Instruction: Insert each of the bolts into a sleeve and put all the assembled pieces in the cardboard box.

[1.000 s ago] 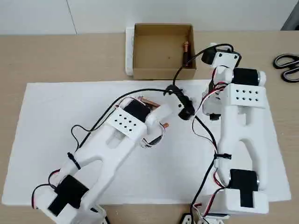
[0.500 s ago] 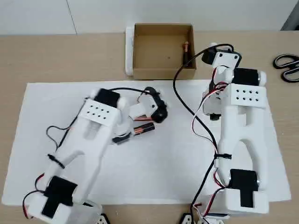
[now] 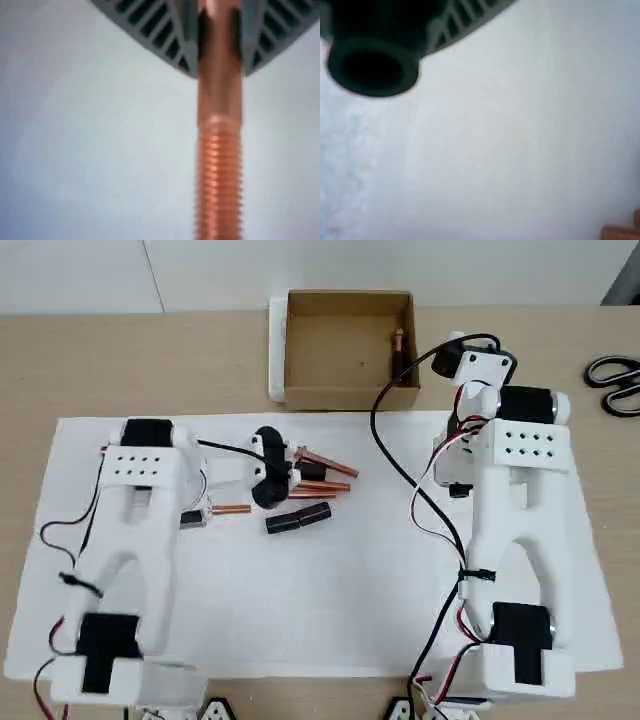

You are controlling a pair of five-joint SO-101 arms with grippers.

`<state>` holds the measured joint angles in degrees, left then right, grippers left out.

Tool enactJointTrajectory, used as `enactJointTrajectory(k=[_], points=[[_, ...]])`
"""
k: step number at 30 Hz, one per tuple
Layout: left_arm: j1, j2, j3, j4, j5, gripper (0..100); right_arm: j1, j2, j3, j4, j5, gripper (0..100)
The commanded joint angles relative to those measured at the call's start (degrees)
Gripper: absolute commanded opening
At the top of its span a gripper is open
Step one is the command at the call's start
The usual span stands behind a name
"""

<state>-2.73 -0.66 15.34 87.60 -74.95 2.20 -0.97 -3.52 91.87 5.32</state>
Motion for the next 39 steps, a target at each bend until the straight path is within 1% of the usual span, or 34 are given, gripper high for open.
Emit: enactJointTrajectory(k=[1, 7, 12, 17, 19, 22, 26, 30, 34, 36, 37, 38, 39], points=[[-2.0, 4.7, -4.6, -3.2, -7.2, 1, 0.0, -3.3, -0.6, -0.5, 0.4, 0.7], [-2.5, 13.8, -11.4, -3.4, -7.8, 1, 0.0, -3.3, -0.6, -0.3, 0.1, 0.7], [-2.9, 20.2, -15.7, -3.4, -7.3, 8, -0.7, -3.3, -0.4, -0.2, 0.0, 0.7], [-3.1, 24.2, -19.2, -3.3, -6.1, 9, -2.6, -3.3, -0.4, -0.2, 0.0, 0.7], [-3.2, 24.4, -19.2, -3.2, -6.0, 9, -2.9, -3.3, -0.4, -0.2, 0.0, 0.7], [-3.2, 23.1, -19.3, -3.2, -3.4, 9, -2.8, -3.3, -0.4, -0.3, 0.1, 0.7], [-3.1, 18.9, -19.6, -2.9, -0.4, 9, -2.8, -3.3, -0.4, -0.8, 0.2, 0.7], [-2.8, 13.4, -19.6, -0.6, 2.9, 9, -2.8, -3.3, -0.5, -0.9, 0.4, 0.7], [-2.7, 7.6, -19.6, 3.1, 7.6, 9, -2.8, -3.3, -0.6, -1.0, 0.4, 0.7], [-1.9, 5.0, -19.5, 5.1, 12.2, 8, -2.8, -3.3, -0.6, -1.1, 0.4, 0.7], [-1.2, 3.7, -19.5, 5.6, 16.7, 8, -2.7, -3.3, -0.6, -1.6, 0.4, 0.7], [-0.5, 2.2, -19.5, 6.0, 22.8, 8, -2.6, -3.3, -0.6, -1.9, 0.4, 0.7], [0.4, 0.6, -19.5, 6.0, 30.3, 8, -2.5, -3.3, -0.6, -2.2, 0.4, 0.7]])
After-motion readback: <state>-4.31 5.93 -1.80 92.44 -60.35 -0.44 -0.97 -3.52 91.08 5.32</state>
